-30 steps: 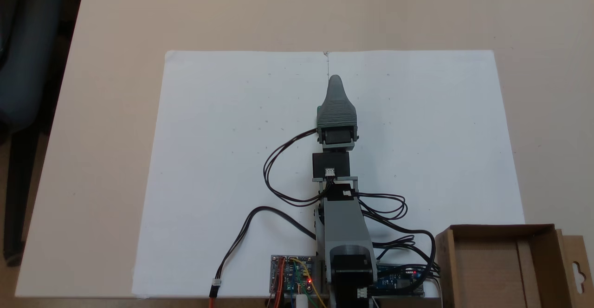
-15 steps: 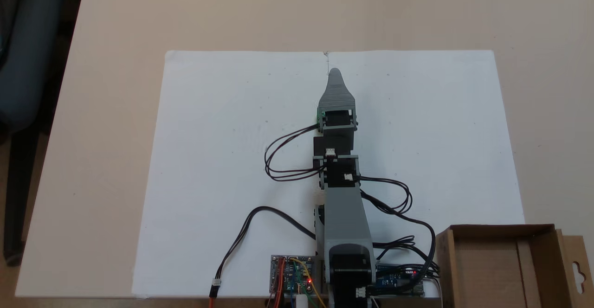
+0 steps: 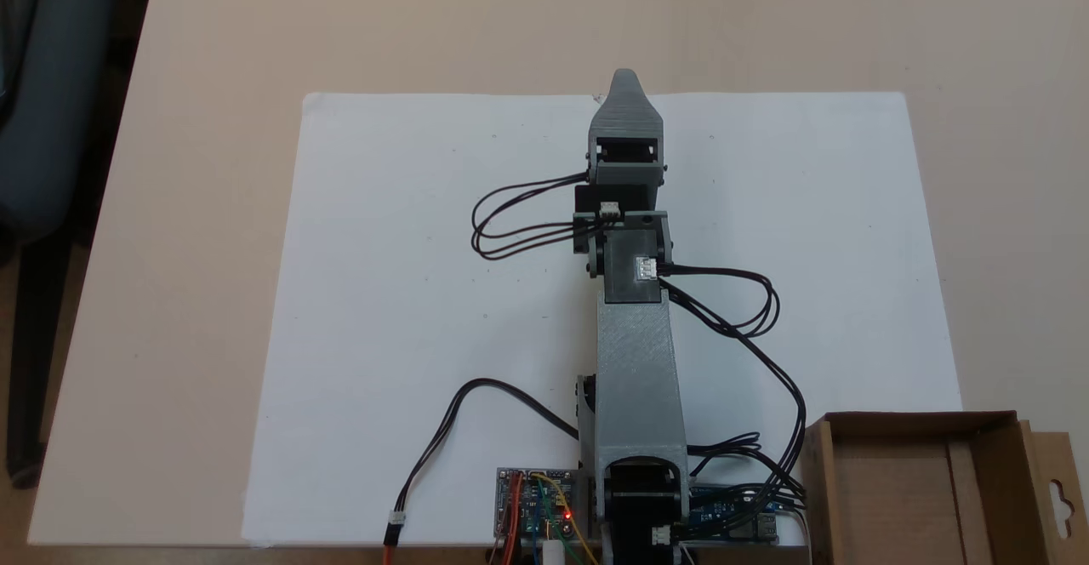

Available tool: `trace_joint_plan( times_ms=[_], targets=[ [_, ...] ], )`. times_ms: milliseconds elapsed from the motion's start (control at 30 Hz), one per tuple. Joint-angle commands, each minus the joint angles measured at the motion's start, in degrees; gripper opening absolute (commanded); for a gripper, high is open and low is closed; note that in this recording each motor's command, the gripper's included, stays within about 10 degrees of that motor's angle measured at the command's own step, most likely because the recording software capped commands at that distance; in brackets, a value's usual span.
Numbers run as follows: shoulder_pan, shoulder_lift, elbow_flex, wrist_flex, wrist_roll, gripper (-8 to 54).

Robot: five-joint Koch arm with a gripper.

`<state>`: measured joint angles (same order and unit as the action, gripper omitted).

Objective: Grasp a green dice and put it in the bin.

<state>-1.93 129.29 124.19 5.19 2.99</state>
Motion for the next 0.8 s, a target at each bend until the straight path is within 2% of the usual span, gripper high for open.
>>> trace_joint_plan(
  times_ms=[0,300,433,767],
  targets=[
    [-1.14,6.33,-6.86,9.03,5.71,42.6],
    [-3.16,4.39,-19.07,37.86,8.35,42.6],
    [-3.08,-0.09,-21.36,49.31,8.35,42.6],
    [-1.32,-14.33,-27.42,51.33,8.53,42.7]
  ],
)
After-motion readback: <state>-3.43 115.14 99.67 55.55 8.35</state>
